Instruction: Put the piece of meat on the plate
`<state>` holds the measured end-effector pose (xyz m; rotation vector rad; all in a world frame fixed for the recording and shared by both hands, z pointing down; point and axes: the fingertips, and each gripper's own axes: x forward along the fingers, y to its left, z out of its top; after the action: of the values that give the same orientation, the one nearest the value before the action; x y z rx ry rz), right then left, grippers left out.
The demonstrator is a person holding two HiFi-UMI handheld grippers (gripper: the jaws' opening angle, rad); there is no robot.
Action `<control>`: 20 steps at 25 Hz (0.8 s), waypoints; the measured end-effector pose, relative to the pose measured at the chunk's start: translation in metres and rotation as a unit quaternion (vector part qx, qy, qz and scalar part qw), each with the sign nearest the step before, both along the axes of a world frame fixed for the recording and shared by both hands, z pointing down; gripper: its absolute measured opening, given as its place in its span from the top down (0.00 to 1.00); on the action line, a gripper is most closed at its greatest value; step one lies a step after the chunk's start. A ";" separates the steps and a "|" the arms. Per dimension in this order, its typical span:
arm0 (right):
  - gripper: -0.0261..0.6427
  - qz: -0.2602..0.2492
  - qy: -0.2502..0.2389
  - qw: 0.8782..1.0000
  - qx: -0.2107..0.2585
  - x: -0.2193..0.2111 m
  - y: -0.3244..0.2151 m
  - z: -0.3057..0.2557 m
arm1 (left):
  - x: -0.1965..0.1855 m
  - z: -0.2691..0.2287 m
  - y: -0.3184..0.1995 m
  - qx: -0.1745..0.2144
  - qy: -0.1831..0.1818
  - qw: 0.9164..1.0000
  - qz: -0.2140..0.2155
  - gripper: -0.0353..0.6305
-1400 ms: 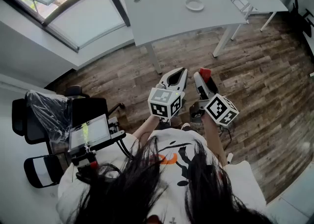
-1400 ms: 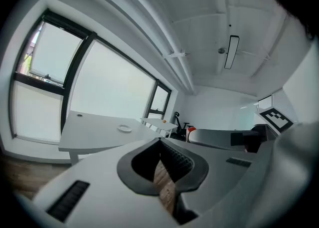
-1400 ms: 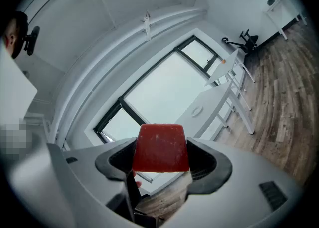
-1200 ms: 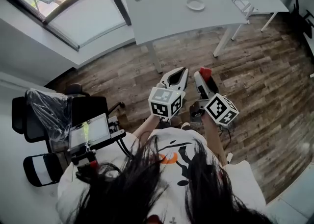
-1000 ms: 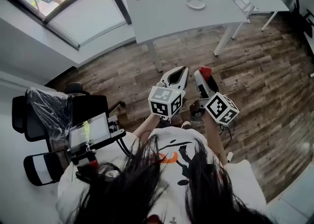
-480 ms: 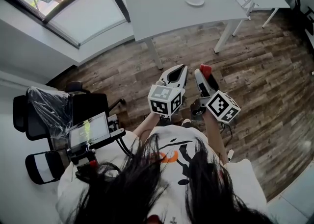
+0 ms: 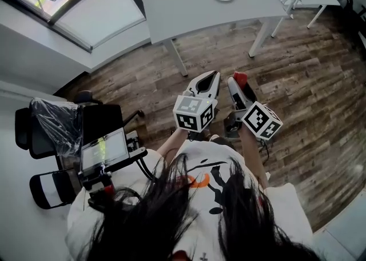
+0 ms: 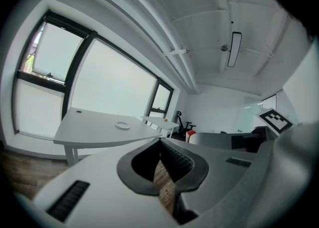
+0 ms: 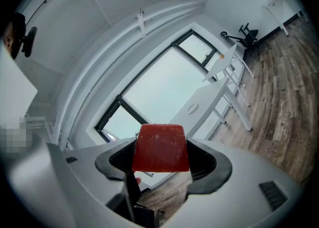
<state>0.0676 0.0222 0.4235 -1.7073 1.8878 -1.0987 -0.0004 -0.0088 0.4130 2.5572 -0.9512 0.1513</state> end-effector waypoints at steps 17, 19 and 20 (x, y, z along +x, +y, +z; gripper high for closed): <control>0.49 -0.007 -0.015 1.000 0.008 0.008 -0.039 0.009 | 0.005 0.010 -0.037 0.001 -0.006 1.000 -0.007 0.94; 0.49 -0.002 -0.016 1.000 0.010 0.012 -0.049 0.009 | 0.008 0.012 -0.049 0.003 -0.005 1.000 -0.004 0.94; 0.49 0.001 -0.014 1.000 0.009 0.014 -0.064 0.010 | 0.009 0.014 -0.065 0.003 -0.005 1.000 -0.002 0.94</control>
<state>0.0819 -0.0415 0.4338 -1.6758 1.8722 -1.0955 0.0089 -0.0734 0.4269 2.5616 -0.9616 0.1623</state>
